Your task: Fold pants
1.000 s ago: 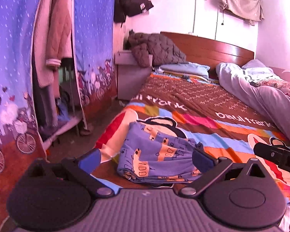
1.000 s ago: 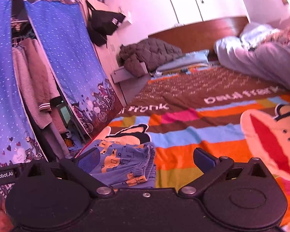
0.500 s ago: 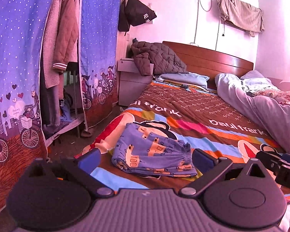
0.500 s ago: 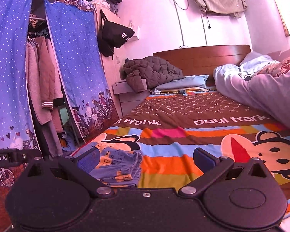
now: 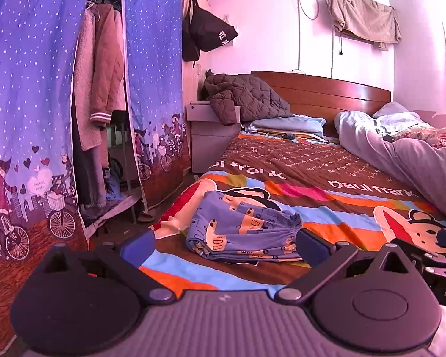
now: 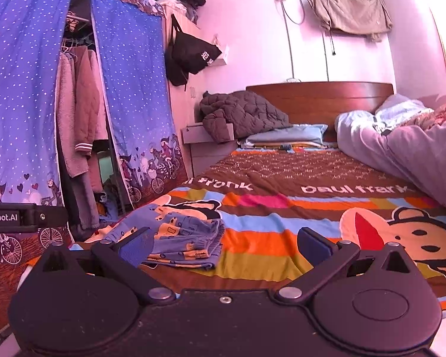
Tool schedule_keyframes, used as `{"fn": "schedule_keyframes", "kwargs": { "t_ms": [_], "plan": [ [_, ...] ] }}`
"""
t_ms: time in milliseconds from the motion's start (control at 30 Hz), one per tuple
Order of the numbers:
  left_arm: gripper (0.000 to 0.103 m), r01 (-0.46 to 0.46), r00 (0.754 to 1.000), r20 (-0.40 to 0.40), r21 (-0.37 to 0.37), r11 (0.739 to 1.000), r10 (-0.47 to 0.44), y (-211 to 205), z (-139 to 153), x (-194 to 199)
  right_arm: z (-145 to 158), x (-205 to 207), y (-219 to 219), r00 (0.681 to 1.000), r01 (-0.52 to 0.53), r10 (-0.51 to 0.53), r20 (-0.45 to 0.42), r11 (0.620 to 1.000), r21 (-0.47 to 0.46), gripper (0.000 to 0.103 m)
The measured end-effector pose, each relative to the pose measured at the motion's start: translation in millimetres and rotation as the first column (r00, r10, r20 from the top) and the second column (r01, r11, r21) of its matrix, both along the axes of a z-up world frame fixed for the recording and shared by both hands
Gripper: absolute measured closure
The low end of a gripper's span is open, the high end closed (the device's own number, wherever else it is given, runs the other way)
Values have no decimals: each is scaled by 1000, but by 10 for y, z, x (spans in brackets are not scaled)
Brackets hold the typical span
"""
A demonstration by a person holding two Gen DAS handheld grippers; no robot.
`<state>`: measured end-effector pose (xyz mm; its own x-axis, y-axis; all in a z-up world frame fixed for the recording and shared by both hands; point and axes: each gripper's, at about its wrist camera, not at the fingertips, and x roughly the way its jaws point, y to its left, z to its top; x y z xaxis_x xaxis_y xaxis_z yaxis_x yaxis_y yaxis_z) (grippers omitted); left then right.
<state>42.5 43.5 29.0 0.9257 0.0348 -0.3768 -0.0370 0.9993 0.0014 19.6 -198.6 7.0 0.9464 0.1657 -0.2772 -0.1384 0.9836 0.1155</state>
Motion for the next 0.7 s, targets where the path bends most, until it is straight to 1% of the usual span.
{"fn": "schedule_keyframes", "kwargs": {
  "t_ms": [67, 200, 400, 700],
  "plan": [
    [0, -2, 1000, -2, 4, 1000, 2, -1, -23, 4, -3, -9, 6, 1000, -3, 3, 5, 1000, -2, 1],
    [0, -10, 999, -34, 9, 1000, 10, 7, -118, 30, -42, 4, 8, 1000, 0, 0, -1, 1000, -5, 1],
    [0, -21, 998, -61, 13, 1000, 22, 21, -223, 38, -144, 45, 8, 999, 19, -19, -29, 999, -28, 1],
    [0, -42, 996, -74, 2, 999, 42, 98, -240, 58, -202, 81, -4, 999, 21, -22, -46, 1000, -23, 1]
  ]
}}
